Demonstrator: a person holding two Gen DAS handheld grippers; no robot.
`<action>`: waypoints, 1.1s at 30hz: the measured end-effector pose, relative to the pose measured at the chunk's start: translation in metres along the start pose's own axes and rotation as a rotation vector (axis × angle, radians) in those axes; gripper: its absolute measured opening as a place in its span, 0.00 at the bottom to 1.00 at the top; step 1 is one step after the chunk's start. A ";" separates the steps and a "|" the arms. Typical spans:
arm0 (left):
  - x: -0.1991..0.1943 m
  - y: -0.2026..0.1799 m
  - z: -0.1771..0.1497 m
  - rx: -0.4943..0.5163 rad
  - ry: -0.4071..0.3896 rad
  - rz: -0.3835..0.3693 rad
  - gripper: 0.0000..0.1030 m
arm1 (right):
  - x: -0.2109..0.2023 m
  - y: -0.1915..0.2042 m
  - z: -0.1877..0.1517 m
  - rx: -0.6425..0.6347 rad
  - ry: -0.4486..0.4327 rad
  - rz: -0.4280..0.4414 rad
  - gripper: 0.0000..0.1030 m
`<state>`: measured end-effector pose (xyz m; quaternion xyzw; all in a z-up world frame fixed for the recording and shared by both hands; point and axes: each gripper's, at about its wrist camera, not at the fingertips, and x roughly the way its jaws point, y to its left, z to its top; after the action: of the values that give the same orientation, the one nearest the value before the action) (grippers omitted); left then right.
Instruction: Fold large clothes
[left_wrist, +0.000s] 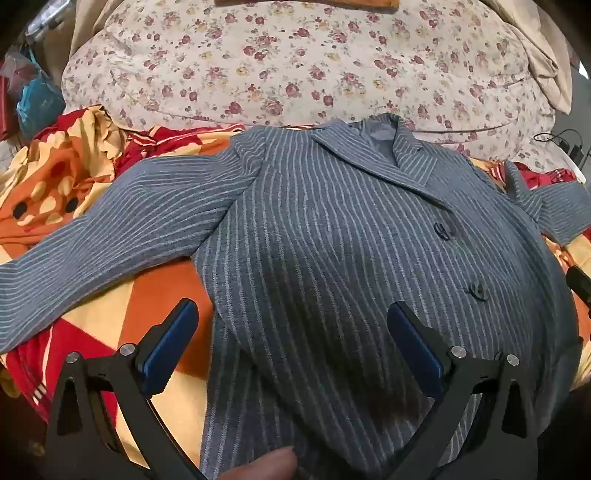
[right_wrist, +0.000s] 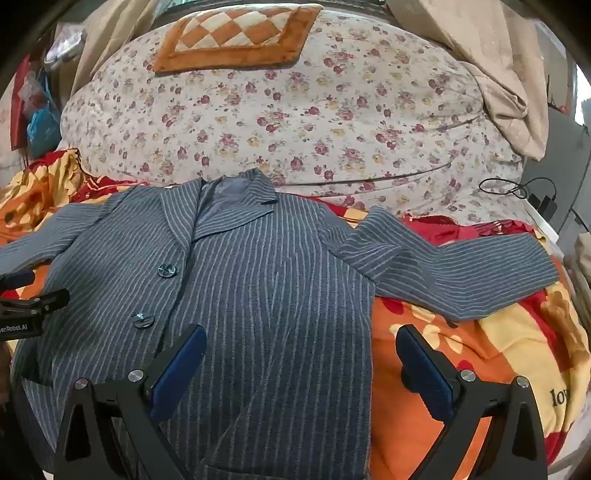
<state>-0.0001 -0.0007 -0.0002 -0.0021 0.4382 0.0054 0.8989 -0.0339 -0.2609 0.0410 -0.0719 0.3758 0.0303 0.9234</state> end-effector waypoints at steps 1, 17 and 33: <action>-0.001 -0.002 -0.002 0.001 0.005 0.011 1.00 | 0.000 0.001 0.000 -0.004 0.008 -0.001 0.99; 0.008 0.002 0.000 -0.017 0.034 -0.007 1.00 | -0.012 -0.015 0.003 0.078 -0.094 0.035 0.99; 0.001 0.001 -0.001 -0.018 0.023 -0.019 1.00 | -0.009 -0.017 0.001 0.089 -0.006 -0.007 0.99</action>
<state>-0.0001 0.0001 -0.0011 -0.0144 0.4486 0.0009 0.8936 -0.0374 -0.2777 0.0502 -0.0322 0.3737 0.0103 0.9269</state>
